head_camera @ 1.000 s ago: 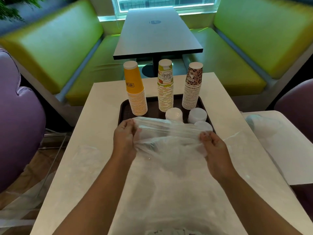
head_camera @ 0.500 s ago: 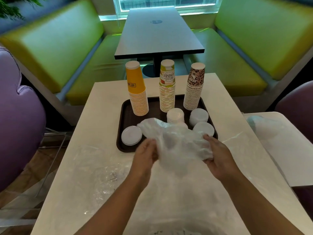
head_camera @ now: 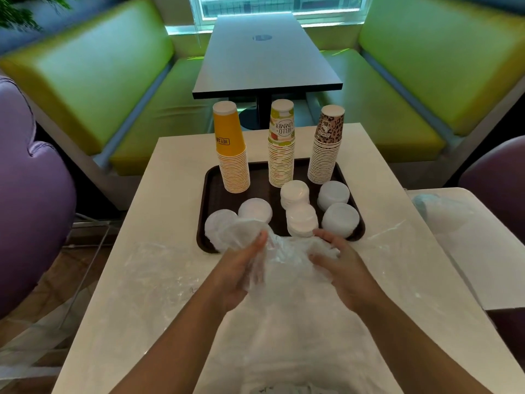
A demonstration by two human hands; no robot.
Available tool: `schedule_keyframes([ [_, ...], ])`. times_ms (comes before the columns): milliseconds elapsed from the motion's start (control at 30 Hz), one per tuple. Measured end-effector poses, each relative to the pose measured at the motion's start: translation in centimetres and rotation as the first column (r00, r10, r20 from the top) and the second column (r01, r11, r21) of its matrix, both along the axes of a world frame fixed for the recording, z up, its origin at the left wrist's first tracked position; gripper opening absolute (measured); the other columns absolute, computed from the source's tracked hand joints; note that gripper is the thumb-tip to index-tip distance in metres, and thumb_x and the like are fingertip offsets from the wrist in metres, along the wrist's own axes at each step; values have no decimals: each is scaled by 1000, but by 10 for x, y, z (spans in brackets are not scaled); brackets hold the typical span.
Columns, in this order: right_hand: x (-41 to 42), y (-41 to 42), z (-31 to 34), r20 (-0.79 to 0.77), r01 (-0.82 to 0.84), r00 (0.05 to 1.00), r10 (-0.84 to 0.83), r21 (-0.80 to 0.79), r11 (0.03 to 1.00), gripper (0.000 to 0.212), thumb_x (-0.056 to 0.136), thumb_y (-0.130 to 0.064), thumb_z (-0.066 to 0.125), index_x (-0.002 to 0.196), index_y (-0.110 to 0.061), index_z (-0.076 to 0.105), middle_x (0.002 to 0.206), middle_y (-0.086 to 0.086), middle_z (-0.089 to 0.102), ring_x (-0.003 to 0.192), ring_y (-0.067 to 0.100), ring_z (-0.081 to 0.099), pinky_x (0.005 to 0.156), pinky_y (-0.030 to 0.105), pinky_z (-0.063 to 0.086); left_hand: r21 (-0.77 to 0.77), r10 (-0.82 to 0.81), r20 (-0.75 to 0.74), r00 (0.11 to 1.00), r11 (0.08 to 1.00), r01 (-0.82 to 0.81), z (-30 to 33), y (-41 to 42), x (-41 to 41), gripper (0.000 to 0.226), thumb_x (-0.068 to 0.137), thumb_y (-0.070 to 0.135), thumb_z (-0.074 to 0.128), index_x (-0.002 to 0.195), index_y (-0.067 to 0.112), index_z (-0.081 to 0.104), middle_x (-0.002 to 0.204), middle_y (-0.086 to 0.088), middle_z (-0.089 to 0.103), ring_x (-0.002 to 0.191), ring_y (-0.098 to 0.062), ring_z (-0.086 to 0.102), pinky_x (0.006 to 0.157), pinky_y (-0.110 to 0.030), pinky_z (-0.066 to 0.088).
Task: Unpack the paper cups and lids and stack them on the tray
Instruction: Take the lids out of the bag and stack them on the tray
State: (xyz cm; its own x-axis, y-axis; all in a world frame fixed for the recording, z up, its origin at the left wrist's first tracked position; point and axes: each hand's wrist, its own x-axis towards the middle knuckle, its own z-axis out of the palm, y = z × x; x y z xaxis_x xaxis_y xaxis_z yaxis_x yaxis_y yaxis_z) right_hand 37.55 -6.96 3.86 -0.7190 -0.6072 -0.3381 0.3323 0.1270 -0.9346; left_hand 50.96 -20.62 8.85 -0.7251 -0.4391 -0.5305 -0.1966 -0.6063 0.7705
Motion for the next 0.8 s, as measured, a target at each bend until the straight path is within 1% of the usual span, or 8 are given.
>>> schedule_keyframes([
  [167,-11,10,4,-72,71,995,-70,5,997,30,88,7,53,94,-18,68,100,12,68,79,17,63,65,26,53,-469,160,-126,979,860,-201,0,-12,16,27,88,30,56,83,9,74,72,-10,66,64,-17,62,55,-20,49],
  [300,-25,29,9,-345,127,934,-94,73,989,40,84,14,47,84,-20,69,99,-1,68,92,13,61,79,23,48,-727,158,-117,980,659,-193,-11,-19,46,23,92,11,56,75,12,73,44,13,44,43,2,39,47,-8,31],
  [467,-24,33,-28,-622,155,781,49,270,950,50,82,22,46,82,-23,68,116,-1,58,110,10,53,86,-2,33,-851,216,108,971,525,-22,-74,-12,80,29,89,9,62,63,24,67,72,17,70,75,9,62,68,-7,42],
  [567,-20,35,-56,-651,173,750,119,366,915,47,82,22,46,90,-18,71,122,2,56,114,17,54,92,10,36,-786,238,328,914,605,124,-125,-13,97,25,92,15,59,68,11,62,72,-11,65,69,-19,59,62,-28,39],
  [633,-17,34,-68,-633,152,757,162,412,898,46,82,21,46,93,-16,71,124,3,55,116,20,55,94,15,35,-744,210,466,859,619,252,-142,-10,105,23,93,17,59,74,5,51,65,-15,55,61,-20,51,58,-30,38],
  [700,-13,31,-73,-611,130,764,207,460,878,45,82,20,48,97,-17,69,129,4,52,120,23,52,94,13,32,-777,245,501,830,551,306,-136,-9,108,14,89,14,63,91,15,49,68,-2,51,65,-17,51,56,-20,37],
  [733,-11,30,-71,-623,148,752,215,477,866,42,83,17,51,102,-17,68,133,6,48,123,25,48,97,16,31,-821,300,469,831,495,284,-129,-9,108,28,85,10,67,106,15,49,79,-2,53,74,-20,53,61,-18,40],
  [800,-6,26,-61,-733,276,664,146,422,864,38,84,6,61,116,-14,62,139,11,41,128,31,39,103,28,31,-952,432,282,857,239,193,-112,-7,101,50,80,10,71,124,5,48,103,-9,54,96,-25,50,82,-31,44],
])
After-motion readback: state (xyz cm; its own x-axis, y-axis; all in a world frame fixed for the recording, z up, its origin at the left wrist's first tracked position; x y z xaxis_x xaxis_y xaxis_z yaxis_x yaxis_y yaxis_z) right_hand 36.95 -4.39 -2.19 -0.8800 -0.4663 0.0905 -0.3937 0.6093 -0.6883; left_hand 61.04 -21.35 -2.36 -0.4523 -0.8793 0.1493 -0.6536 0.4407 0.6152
